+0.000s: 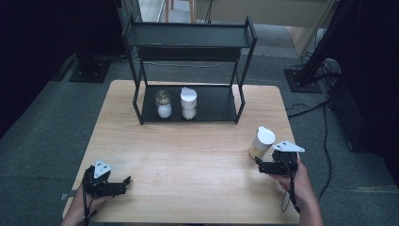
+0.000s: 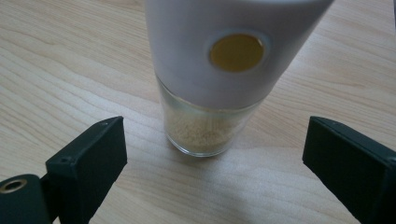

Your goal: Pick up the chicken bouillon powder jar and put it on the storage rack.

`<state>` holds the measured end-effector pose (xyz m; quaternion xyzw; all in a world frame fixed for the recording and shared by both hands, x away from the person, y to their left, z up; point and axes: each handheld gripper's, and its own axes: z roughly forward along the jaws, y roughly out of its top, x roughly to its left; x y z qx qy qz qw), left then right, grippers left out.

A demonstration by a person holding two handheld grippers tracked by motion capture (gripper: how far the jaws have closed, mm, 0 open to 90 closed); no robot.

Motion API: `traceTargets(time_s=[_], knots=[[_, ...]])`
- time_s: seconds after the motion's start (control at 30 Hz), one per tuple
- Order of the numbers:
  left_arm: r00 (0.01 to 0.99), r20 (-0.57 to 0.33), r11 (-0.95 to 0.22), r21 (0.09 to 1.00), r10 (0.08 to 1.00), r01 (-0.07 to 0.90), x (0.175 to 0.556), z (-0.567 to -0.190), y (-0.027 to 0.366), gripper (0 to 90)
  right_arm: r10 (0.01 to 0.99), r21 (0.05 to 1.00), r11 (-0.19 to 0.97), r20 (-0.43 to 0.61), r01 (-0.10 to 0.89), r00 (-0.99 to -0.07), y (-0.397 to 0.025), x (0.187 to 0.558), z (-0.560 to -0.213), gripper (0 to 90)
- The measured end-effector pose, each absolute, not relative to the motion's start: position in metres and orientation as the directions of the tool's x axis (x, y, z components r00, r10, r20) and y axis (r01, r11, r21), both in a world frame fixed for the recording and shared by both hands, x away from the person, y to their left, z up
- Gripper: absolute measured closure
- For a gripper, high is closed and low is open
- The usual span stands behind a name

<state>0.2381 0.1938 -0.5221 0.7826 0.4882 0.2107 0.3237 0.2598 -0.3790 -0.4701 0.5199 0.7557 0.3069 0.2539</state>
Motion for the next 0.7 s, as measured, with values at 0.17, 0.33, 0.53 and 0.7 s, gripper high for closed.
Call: traceTargets(time_s=[0.17,0.33,0.53,0.7], knots=[[0.436,0.014,-0.315,0.712,0.9,0.628,0.238,-0.522,0.194,0.0,0.941,0.726,0.272,-0.065,0.631,-0.332,-0.377,0.265,-0.468,6.7],[0.437,0.014,-0.316,0.712,0.899,0.627,0.238,-0.522,0.194,0.0,0.94,0.721,0.283,-0.077,0.633,-0.332,-0.373,0.273,-0.466,8.4],[0.437,0.014,-0.316,0.712,0.899,0.627,0.238,-0.522,0.194,0.0,0.94,0.716,0.287,-0.081,0.637,-0.332,-0.367,0.285,-0.462,8.8],[0.437,0.013,-0.315,0.712,0.899,0.627,0.238,-0.522,0.194,0.0,0.938,0.719,0.292,-0.087,0.63,-0.335,-0.363,0.29,-0.459,15.2]])
